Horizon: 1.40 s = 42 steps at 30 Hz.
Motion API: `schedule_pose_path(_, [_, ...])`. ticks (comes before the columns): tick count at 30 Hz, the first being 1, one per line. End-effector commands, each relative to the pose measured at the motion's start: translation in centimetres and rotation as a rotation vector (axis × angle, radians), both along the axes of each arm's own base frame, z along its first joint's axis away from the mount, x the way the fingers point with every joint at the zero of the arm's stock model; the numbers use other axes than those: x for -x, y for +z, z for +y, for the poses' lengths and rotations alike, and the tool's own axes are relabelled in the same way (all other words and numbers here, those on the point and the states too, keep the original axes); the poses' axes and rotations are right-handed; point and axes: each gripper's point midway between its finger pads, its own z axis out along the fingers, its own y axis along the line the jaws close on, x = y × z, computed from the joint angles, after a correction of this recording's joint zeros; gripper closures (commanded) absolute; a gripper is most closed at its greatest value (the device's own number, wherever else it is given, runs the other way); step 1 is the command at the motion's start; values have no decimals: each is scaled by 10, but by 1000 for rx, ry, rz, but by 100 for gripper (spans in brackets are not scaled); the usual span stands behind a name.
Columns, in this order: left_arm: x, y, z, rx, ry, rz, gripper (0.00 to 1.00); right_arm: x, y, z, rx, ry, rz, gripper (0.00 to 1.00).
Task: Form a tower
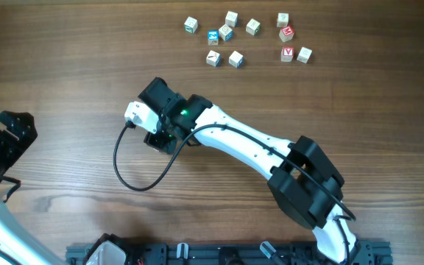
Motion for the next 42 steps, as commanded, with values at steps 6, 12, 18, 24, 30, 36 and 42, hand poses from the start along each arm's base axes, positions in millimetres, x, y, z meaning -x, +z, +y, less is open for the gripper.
schedule_pose_path(6, [-2, 4, -1, 5, -10, -17, 0, 4, 30, 8, -59, 57, -44, 61])
schedule_pose_path(12, [-2, 4, -1, 5, -10, -17, 0, 1, 32, 10, -70, 54, -56, 61])
schedule_pose_path(18, [-2, 4, -1, 5, -10, -17, 0, -2, 35, 14, -91, 31, -58, 55])
schedule_pose_path(24, [-2, 4, -1, 5, -10, -17, 0, -18, 40, 11, -84, -81, -94, 34])
schedule_pose_path(30, [-2, 4, 0, 4, -10, -18, 0, -32, 88, 1, -161, -267, -108, 0])
schedule_pose_path(36, [-2, 4, -1, 4, -11, -17, 0, -66, 150, -78, -232, -776, -20, 0])
schedule_pose_path(42, [-2, 4, -1, 4, -11, -17, 0, -73, 179, -196, -191, -1123, 91, 0])
